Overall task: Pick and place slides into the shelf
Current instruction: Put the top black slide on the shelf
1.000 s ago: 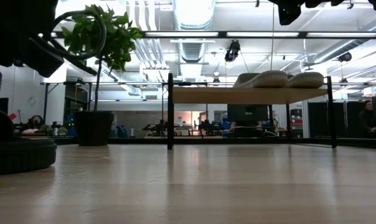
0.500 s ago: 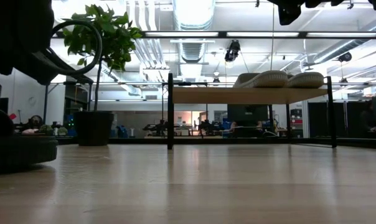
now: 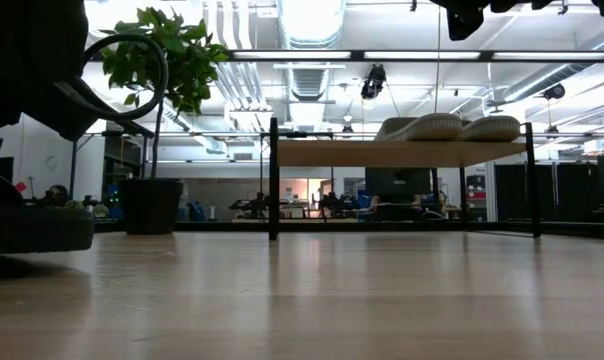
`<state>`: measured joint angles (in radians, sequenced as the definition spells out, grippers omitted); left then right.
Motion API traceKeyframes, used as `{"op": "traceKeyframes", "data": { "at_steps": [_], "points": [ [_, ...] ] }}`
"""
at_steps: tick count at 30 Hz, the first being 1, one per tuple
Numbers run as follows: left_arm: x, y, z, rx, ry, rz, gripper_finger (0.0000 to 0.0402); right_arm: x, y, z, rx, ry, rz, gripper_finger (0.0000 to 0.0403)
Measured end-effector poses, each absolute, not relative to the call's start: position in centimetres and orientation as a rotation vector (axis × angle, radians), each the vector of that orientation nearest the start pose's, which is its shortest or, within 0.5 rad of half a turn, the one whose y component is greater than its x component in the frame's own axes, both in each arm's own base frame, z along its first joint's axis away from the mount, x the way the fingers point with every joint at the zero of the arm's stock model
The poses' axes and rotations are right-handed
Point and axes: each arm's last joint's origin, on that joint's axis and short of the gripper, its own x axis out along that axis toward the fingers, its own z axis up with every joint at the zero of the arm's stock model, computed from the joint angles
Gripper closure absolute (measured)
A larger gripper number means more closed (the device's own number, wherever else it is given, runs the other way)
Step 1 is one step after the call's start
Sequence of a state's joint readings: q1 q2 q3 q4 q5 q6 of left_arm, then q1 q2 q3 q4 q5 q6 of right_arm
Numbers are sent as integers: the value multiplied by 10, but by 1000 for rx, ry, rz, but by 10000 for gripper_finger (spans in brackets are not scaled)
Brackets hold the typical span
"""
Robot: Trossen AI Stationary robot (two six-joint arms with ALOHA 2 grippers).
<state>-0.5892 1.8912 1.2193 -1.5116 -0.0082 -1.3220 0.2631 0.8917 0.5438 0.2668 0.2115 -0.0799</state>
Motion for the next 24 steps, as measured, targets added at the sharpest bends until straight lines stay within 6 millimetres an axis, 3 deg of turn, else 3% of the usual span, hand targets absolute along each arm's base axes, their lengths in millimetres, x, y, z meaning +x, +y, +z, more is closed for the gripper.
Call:
{"op": "traceKeyframes", "data": {
  "at_steps": [4,24],
  "points": [
    [230,-153,169,-156,1809,1002,394,195,46,274,-99,77,54,323],
    [236,-144,172,-188,1710,1077,399,195,46,274,-100,76,55,327]
  ]
}}
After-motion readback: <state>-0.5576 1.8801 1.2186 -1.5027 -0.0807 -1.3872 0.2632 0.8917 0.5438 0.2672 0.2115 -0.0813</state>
